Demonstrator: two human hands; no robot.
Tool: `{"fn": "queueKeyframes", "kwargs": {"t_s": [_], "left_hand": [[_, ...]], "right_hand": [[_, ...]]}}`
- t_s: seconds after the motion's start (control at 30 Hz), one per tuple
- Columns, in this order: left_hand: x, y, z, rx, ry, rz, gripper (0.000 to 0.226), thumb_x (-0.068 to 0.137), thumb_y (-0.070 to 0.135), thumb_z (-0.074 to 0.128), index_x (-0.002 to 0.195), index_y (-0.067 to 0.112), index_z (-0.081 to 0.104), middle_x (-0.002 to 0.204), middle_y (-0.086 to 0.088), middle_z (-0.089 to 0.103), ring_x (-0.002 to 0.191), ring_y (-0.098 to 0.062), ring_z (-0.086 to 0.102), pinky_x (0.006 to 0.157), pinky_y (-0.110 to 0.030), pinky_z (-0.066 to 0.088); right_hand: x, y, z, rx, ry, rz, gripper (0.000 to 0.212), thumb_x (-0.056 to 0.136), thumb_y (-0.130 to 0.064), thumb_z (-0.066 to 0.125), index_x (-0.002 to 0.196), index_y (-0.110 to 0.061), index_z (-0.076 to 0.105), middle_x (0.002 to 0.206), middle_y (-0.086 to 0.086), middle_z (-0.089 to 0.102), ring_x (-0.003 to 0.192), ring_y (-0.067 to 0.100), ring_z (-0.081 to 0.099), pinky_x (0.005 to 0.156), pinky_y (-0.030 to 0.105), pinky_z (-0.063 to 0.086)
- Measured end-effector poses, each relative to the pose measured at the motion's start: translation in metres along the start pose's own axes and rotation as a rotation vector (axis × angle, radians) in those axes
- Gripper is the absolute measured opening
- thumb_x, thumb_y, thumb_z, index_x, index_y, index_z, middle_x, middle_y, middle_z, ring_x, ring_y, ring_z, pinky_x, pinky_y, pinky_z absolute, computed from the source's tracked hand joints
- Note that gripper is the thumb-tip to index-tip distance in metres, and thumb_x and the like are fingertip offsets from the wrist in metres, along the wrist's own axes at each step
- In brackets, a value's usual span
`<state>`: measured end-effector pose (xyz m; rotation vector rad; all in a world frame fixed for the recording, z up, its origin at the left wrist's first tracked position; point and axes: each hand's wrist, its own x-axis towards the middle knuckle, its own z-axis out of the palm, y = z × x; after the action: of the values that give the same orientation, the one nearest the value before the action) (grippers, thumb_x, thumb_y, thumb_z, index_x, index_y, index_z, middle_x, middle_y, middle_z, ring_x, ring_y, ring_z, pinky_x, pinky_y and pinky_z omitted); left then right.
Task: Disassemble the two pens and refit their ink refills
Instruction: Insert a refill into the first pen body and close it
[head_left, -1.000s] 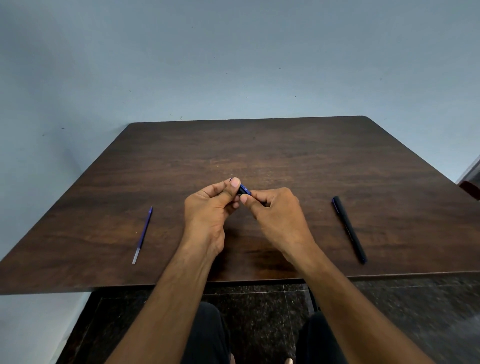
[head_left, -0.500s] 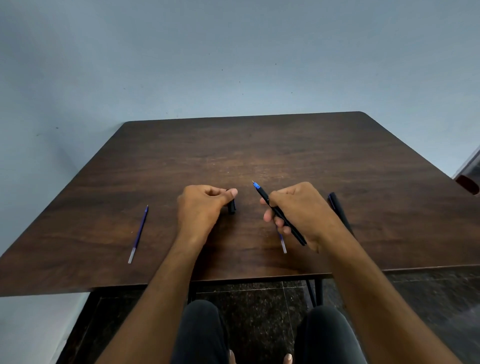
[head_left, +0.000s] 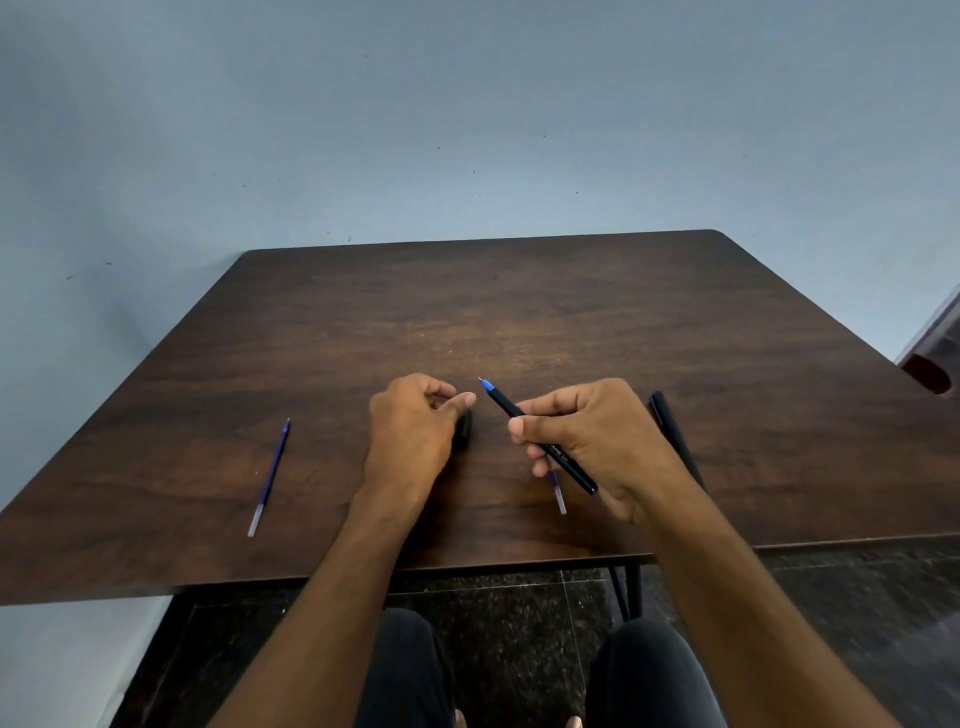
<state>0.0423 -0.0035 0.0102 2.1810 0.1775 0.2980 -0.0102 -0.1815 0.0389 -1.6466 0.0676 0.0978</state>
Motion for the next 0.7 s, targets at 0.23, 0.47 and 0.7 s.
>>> {"fn": "queueKeyframes", "kwargs": {"t_s": [0.23,0.47,0.7], "left_hand": [[-0.023,0.007,-0.017,-0.501,-0.039,0.016,0.011,0.091,0.024,0.071,0.099,0.026,0.078,0.086,0.012,0.078,0.077,0.013,0.065,0.065,-0.005,0.047],[-0.034,0.019,-0.021,-0.870,-0.391,-0.131,0.023,0.097,0.018,0.059,0.112,0.011,0.076,0.090,-0.003,0.073,0.073,-0.014,0.043,0.067,-0.028,0.032],[-0.033,0.020,-0.018,-0.976,-0.390,-0.154,0.019,0.090,0.017,0.062,0.097,0.011,0.078,0.096,-0.006,0.077,0.071,-0.012,0.057,0.068,-0.029,0.034]], "right_hand": [[0.003,0.008,0.002,0.186,-0.027,-0.056,0.015,0.088,-0.008,0.076,0.102,-0.002,0.078,0.083,0.015,0.079,0.053,0.016,0.061,0.042,0.022,0.046],[0.001,0.004,0.009,0.286,-0.150,-0.006,0.025,0.102,-0.009,0.058,0.099,0.008,0.076,0.078,0.020,0.070,0.053,0.016,0.049,0.045,0.025,0.035],[0.001,0.004,0.012,0.290,-0.247,0.001,0.027,0.102,-0.011,0.057,0.099,0.010,0.074,0.069,0.010,0.062,0.055,0.012,0.046,0.045,0.022,0.035]]}}
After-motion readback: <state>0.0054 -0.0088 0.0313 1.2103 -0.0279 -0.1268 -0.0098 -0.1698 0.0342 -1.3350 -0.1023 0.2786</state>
